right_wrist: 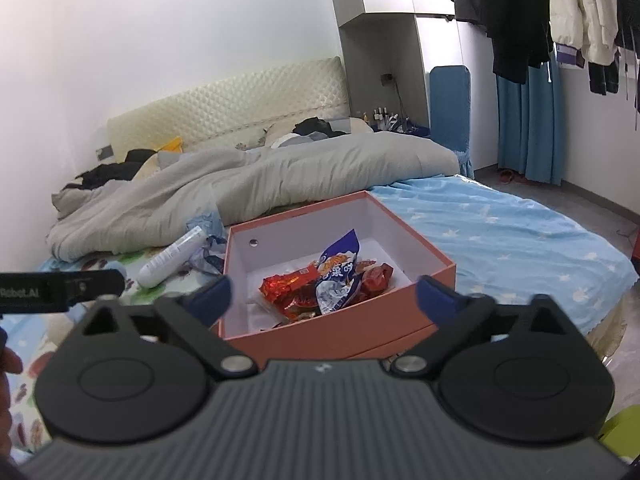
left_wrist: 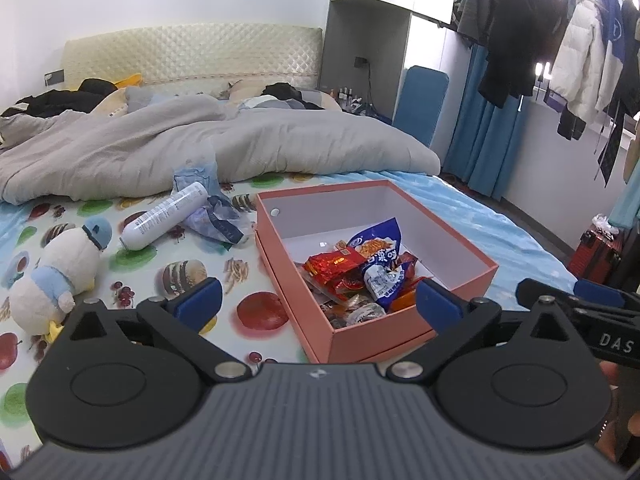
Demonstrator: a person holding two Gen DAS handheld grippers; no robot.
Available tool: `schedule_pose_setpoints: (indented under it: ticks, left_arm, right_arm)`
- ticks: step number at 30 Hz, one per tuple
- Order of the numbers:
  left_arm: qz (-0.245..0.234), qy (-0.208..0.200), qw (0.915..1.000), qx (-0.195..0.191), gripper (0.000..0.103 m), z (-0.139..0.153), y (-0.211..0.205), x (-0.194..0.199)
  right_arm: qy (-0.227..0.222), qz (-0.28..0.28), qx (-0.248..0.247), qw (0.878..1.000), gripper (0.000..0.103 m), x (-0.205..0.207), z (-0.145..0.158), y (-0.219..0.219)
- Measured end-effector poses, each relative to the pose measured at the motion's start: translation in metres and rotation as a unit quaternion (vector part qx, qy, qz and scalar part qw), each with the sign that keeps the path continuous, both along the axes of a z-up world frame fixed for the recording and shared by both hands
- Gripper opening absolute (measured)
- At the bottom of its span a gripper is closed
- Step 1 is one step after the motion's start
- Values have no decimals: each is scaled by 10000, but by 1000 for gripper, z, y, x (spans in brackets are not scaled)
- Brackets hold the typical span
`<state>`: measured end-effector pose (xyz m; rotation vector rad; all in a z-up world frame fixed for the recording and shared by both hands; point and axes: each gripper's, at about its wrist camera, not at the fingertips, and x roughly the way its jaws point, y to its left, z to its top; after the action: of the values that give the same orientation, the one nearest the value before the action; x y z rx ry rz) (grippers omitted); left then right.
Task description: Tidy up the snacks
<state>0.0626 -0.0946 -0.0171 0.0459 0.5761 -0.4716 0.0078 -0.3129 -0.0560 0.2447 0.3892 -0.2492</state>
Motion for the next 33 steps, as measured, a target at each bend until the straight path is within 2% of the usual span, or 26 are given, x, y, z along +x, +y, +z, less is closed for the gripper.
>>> schedule_pose_setpoints:
  ticks: [33]
  left_arm:
    - [84,68,9999,12,103,7,5,4]
  right_arm:
    - [89,-3,-215,9997,103,4,5,4]
